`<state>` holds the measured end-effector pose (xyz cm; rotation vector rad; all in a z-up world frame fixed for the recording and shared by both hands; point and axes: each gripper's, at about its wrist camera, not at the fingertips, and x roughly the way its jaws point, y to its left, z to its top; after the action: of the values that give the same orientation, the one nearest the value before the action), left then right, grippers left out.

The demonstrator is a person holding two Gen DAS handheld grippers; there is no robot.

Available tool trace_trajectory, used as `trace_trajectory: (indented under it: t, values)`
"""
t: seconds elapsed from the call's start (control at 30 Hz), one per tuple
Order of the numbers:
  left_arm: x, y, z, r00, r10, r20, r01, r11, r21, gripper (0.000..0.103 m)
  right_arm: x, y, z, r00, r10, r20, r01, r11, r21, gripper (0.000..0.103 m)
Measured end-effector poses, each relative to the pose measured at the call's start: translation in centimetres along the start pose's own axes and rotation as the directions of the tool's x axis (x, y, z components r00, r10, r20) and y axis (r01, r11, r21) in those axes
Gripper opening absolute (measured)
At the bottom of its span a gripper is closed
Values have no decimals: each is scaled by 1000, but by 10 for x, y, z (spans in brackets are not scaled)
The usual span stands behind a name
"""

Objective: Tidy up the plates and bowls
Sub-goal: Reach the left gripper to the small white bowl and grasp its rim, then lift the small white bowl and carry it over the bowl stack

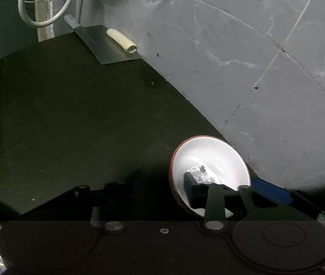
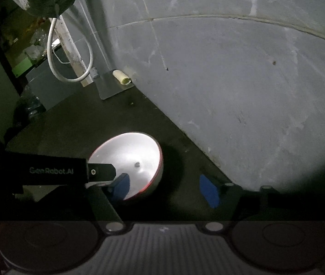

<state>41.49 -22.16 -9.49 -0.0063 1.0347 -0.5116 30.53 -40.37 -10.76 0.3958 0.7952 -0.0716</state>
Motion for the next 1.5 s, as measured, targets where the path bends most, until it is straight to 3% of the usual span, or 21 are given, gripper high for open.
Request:
trace_trajectory:
  t: [0.23, 0.47, 0.67, 0.9, 1.23, 1.5]
  values:
    - [0, -6, -2, 999, -31, -16, 31, 999, 7, 12, 3, 8, 1, 999, 45, -29, -46, 998, -30, 39]
    - [-9, -6, -9, 1000, -27, 2, 27, 1000, 11, 8, -1, 12, 2, 997, 41, -60, -44, 998, -54, 22]
    - [-32, -6, -11, 998, -15, 63, 15, 1000, 11, 8, -18, 22, 3, 997, 65, -29, -68, 994, -86, 21]
    - [-74, -14, -12, 985, -20, 169, 15, 999, 30, 8, -54, 33, 9, 994, 92, 63, -83, 988, -130, 20]
    - [-143, -28, -32, 945, -14, 327, -11, 997, 73, 8, -118, 55, 8, 970, 144, 196, -101, 972, -213, 17]
    - [-190, -27, -61, 912, 12, 411, -41, 997, 63, 8, -157, 77, -6, 949, 199, 244, -124, 948, -292, 17]
